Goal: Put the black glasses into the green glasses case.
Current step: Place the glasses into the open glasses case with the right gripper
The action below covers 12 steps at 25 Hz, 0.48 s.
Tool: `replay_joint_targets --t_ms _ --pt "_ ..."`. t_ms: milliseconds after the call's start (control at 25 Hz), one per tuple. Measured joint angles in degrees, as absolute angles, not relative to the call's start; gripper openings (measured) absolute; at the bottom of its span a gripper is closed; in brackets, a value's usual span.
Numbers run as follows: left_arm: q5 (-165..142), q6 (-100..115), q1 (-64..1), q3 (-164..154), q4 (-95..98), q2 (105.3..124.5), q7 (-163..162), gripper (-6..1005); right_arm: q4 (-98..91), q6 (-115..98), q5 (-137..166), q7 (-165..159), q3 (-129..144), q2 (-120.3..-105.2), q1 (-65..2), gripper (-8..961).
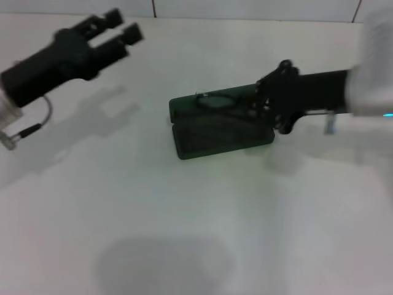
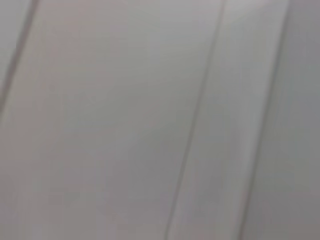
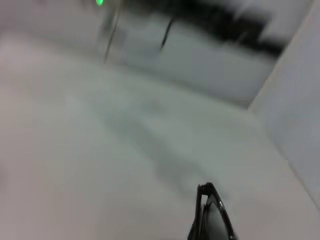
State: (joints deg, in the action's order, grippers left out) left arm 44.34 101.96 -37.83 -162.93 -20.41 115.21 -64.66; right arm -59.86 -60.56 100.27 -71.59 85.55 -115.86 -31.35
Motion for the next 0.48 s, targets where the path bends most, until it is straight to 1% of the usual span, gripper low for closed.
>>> replay_joint_targets --t_ms 200,320,480 --pt "46.2 101.8 -36.5 -162.9 -20.6 114.90 -65.3 693 -70.6 -40.7 110.2 -72.2 103.8 -115.95 -26.1 43" --pt "45.9 101.8 -36.5 -163.0 -20.7 115.08 -65.3 693 -72.4 -36.9 113.4 -72.3 108.0 -116.01 -24.4 43" --pt "45.7 101.7 -36.9 -163.0 -20.6 115.06 -65.4 693 -71.3 -31.9 114.1 -72.3 110.4 -116.04 -23.9 43"
